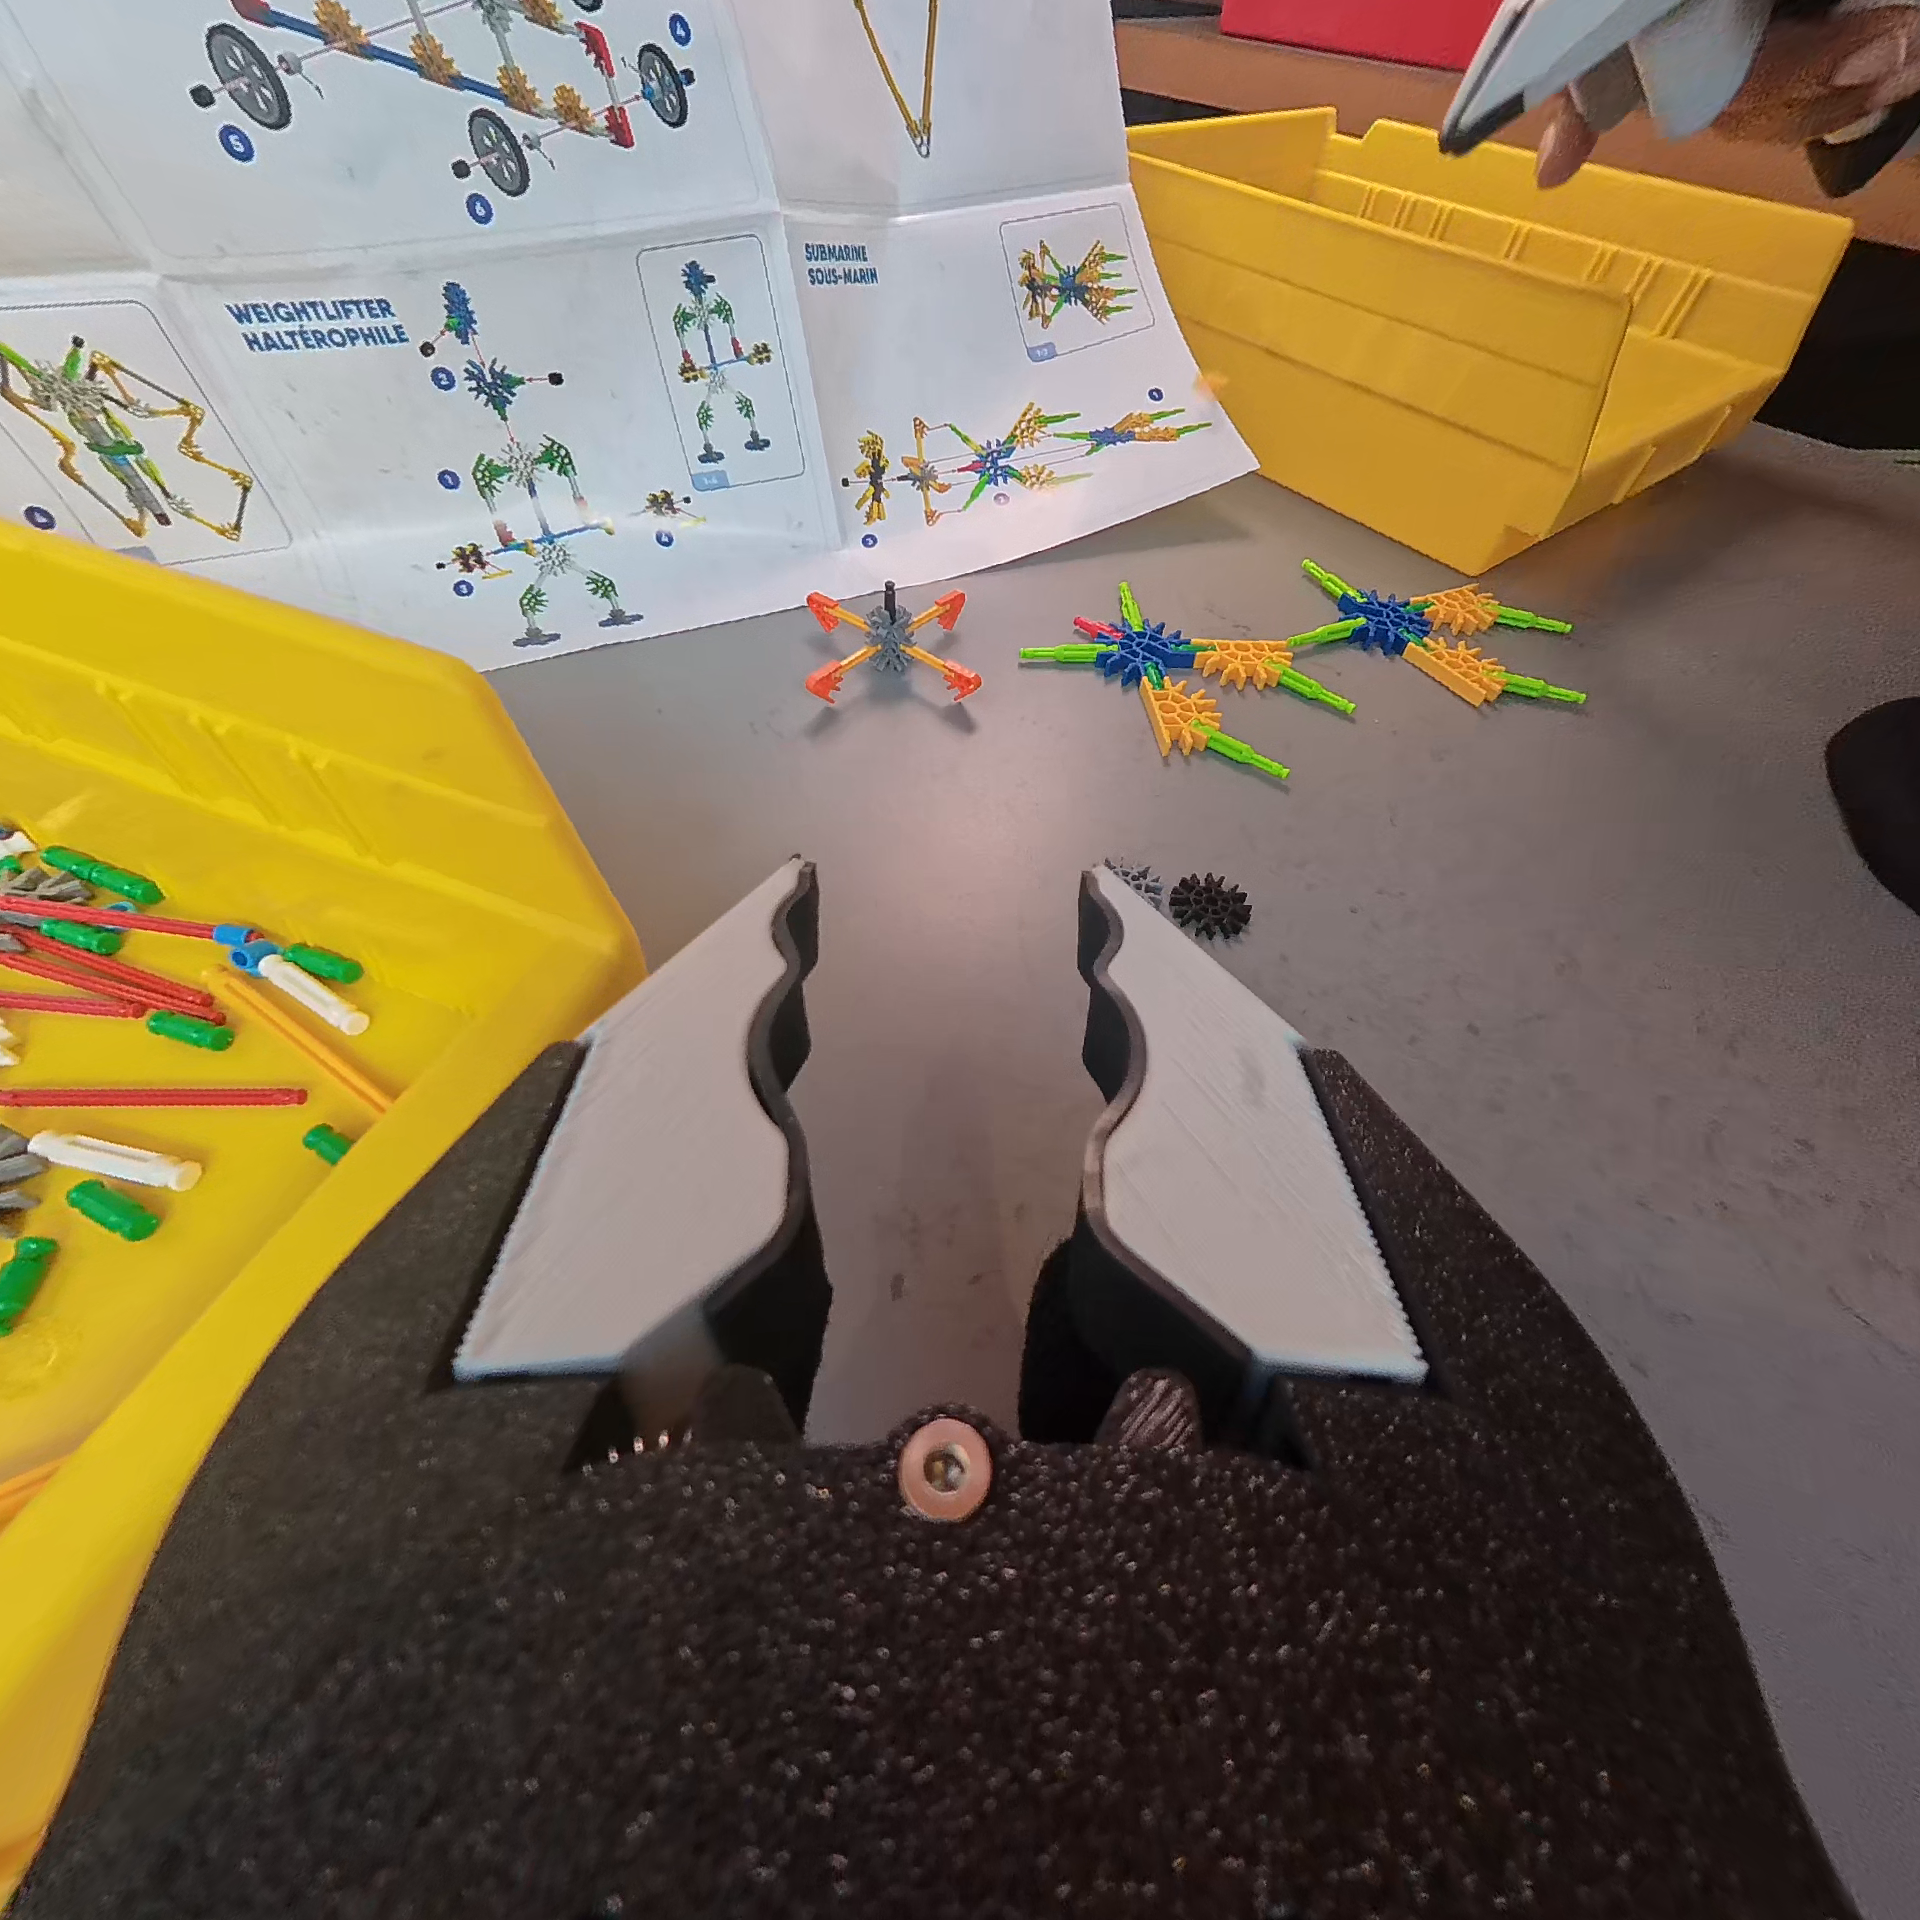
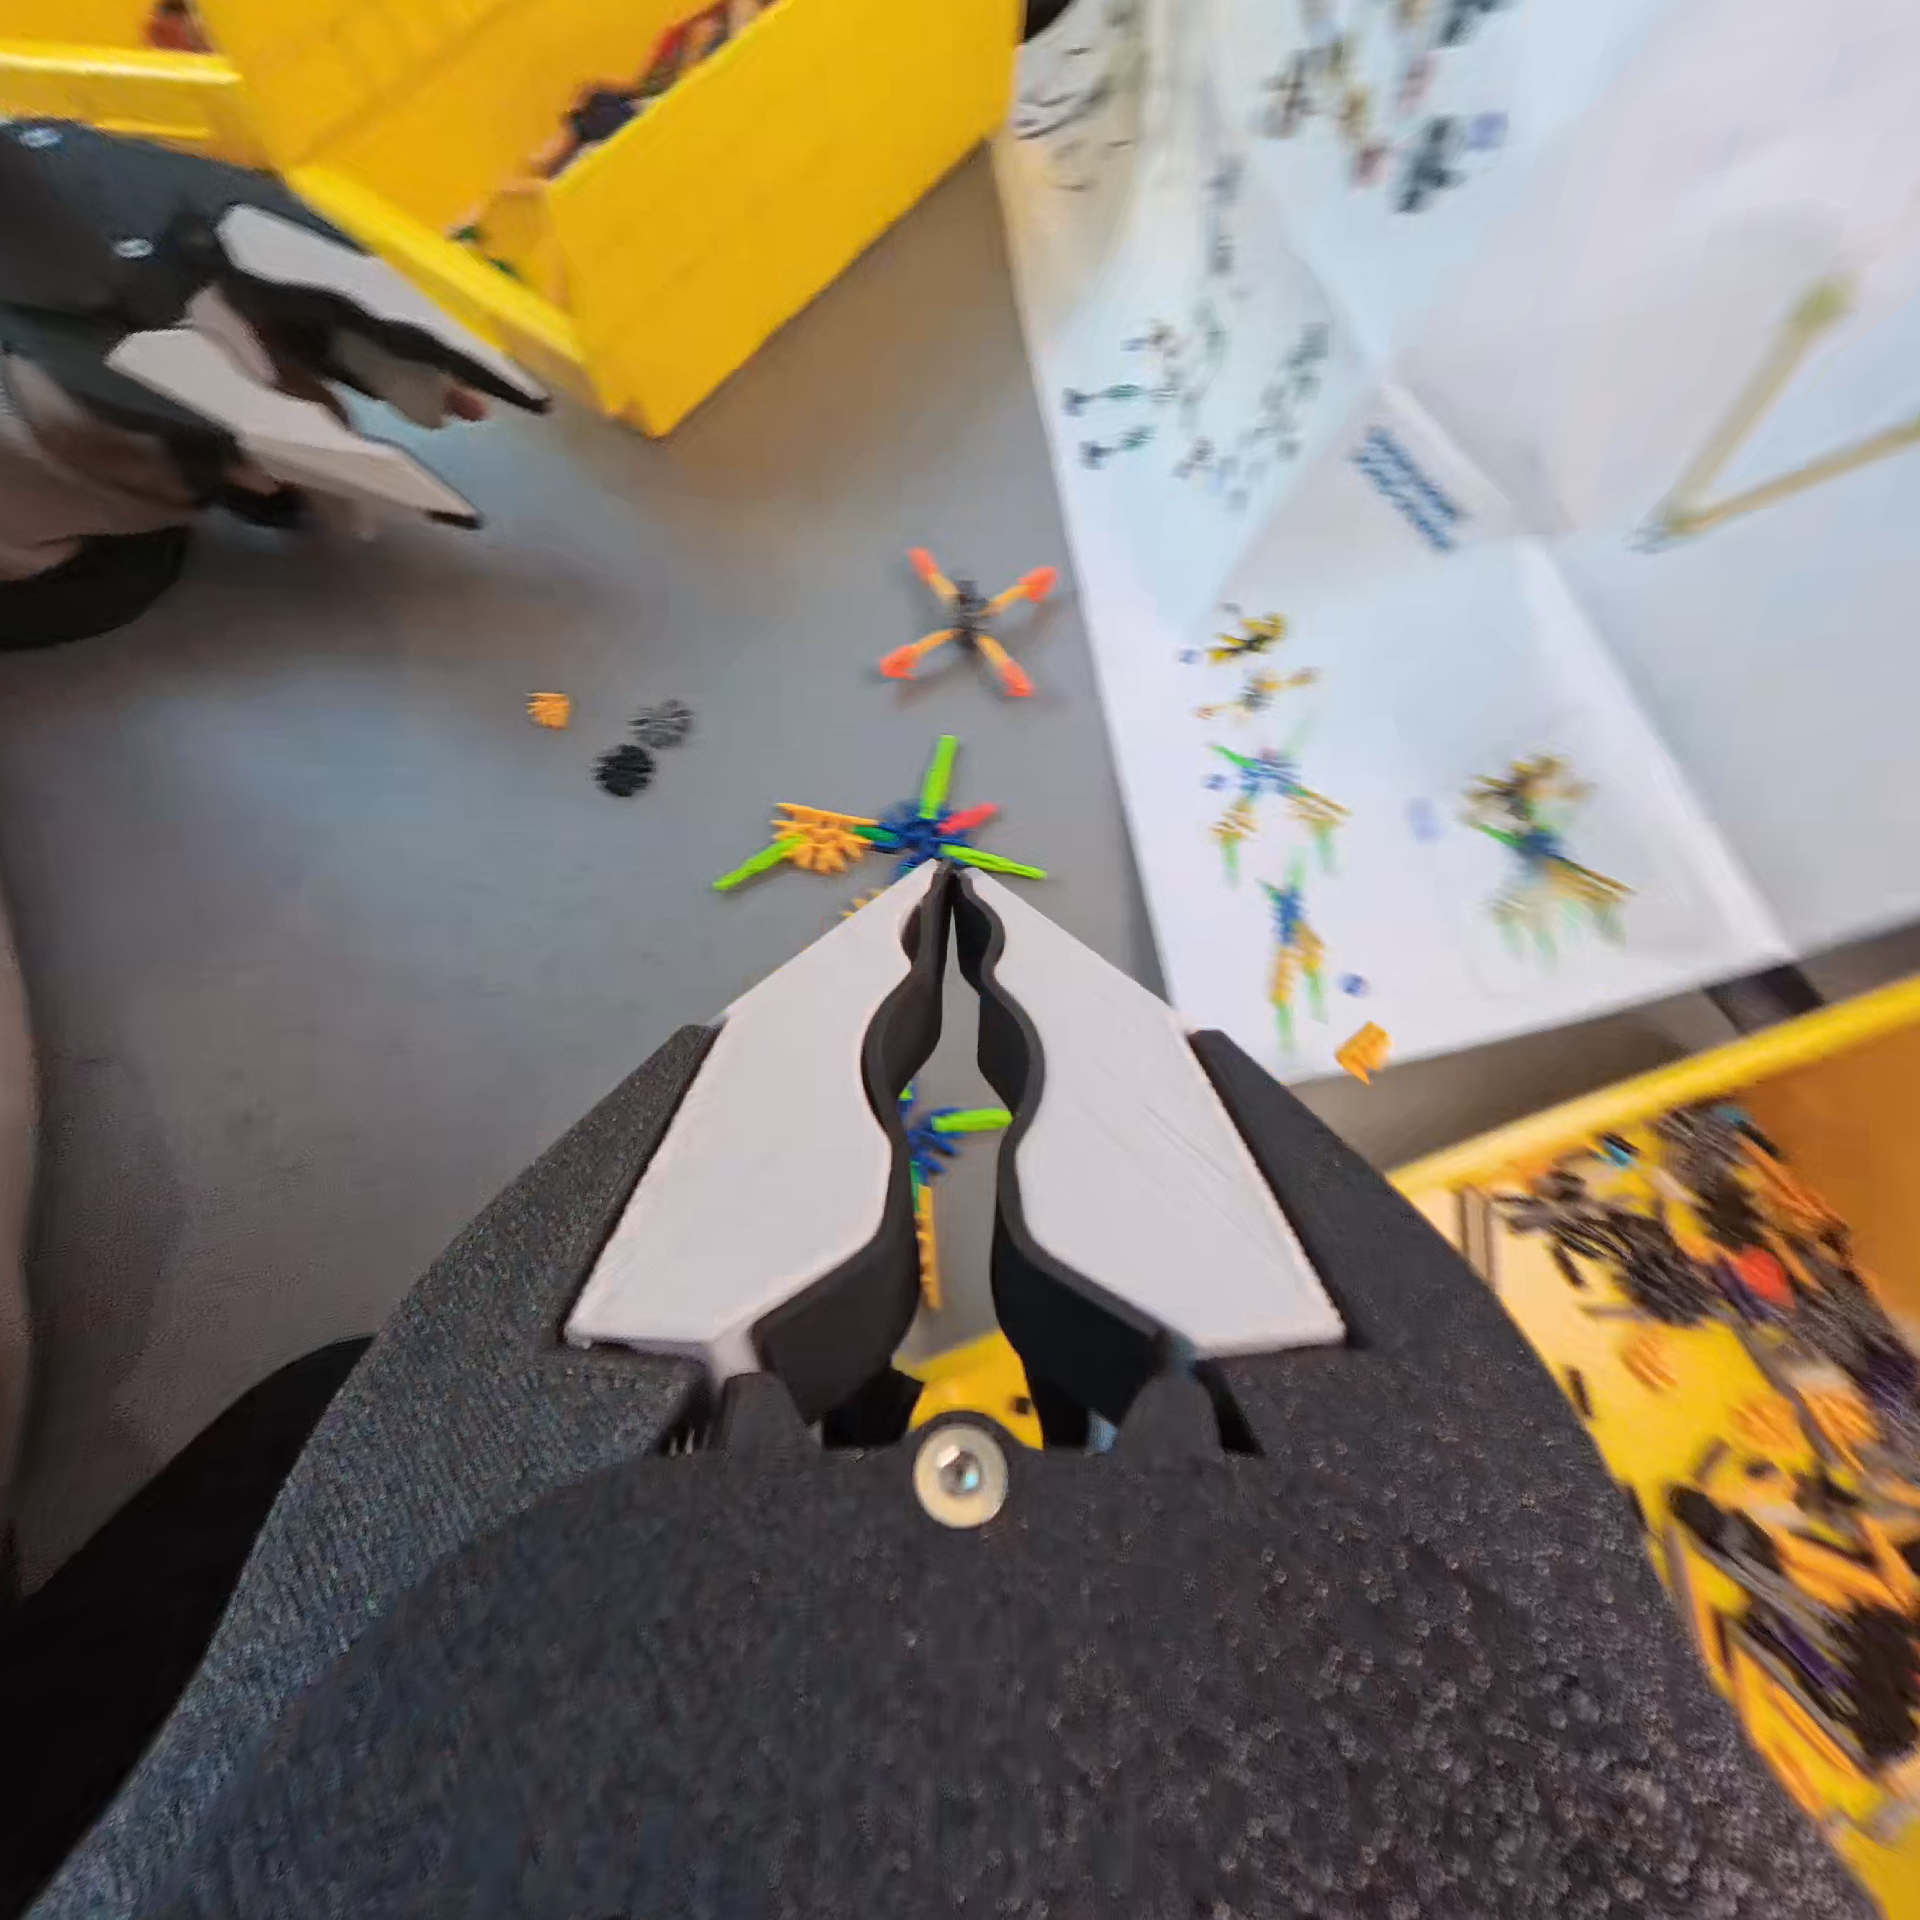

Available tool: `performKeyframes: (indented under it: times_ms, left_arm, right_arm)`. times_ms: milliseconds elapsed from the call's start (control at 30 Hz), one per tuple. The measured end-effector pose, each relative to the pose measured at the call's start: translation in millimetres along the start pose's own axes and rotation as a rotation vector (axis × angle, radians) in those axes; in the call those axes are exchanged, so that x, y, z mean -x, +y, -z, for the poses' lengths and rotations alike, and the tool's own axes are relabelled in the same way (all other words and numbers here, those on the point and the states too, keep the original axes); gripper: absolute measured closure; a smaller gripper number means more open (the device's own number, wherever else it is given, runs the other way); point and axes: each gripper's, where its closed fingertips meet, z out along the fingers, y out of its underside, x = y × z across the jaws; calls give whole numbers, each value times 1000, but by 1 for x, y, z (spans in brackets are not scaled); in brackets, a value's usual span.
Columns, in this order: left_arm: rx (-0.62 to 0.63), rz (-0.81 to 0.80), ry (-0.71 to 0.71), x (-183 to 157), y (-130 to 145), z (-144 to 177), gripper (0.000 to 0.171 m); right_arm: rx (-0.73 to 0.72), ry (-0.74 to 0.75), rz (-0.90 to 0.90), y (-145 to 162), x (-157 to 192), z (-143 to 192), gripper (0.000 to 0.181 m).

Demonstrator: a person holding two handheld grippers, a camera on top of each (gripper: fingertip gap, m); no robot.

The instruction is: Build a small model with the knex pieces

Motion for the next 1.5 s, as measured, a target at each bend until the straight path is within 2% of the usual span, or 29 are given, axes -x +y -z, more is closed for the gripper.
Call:
performKeyframes:
  times_ms: [33, 100, 167, 233, 300, 400, 500, 567, 667, 767, 900, 1033, 1200, 1367, 1433, 1500]
  left_arm:
    - [1, -6, 1, -1, 0, 0, 122]
    - [-4, -28, -4, -3, -2, 2, 122]
    - [-13, -50, -15, -3, -5, 5, 122]
    - [-25, -63, -26, -3, -8, 8, 122]
    - [-36, -63, -24, -3, -11, 10, 122]
    - [-41, -61, -14, -4, -12, 11, 122]
    - [-34, -67, -3, -8, -11, 10, 122]
    - [-28, -72, 0, -9, -9, 8, 122]
    - [-16, -70, 3, -10, -6, 6, 122]
    - [-5, -65, 8, -11, -3, 3, 122]
    - [-6, -77, 2, -11, -4, 4, 122]
    - [-21, -80, -4, -9, -8, 8, 122]
    - [-36, -83, 2, -10, -12, 12, 122]
    - [-34, -92, 19, -14, -13, 12, 122]
    - [-36, -98, 20, -15, -13, 12, 121]
    - [-38, -102, 20, -16, -14, 12, 122]
  right_arm:
    - [34, -55, 29, 1, 25, -15, 181]
    - [125, -63, 115, 13, 52, -45, 181]
    - [154, -79, 156, 19, 67, -64, 181]
    - [122, -48, 156, 13, 64, -68, 181]
    - [37, 34, 130, -5, 44, -56, 181]
    - [-92, 200, 63, -30, -1, -16, 177]
    - [-169, 270, -28, -34, -29, 17, 171]
    - [-187, 258, -44, -30, -28, 23, 171]
    - [-55, 187, -9, -7, -7, -2, 167]
    - [252, 181, 116, 33, 7, -38, 163]
    - [582, 175, 322, 64, 2, -71, 163]
    - [755, 86, 332, 82, -11, -96, 162]
    - [805, -25, 237, 89, -15, -111, 165]
    - [797, -30, 222, 87, -15, -108, 167]
    - [700, -46, 221, 66, 0, -105, 167]
    - [576, -127, 273, 39, 37, -104, 167]
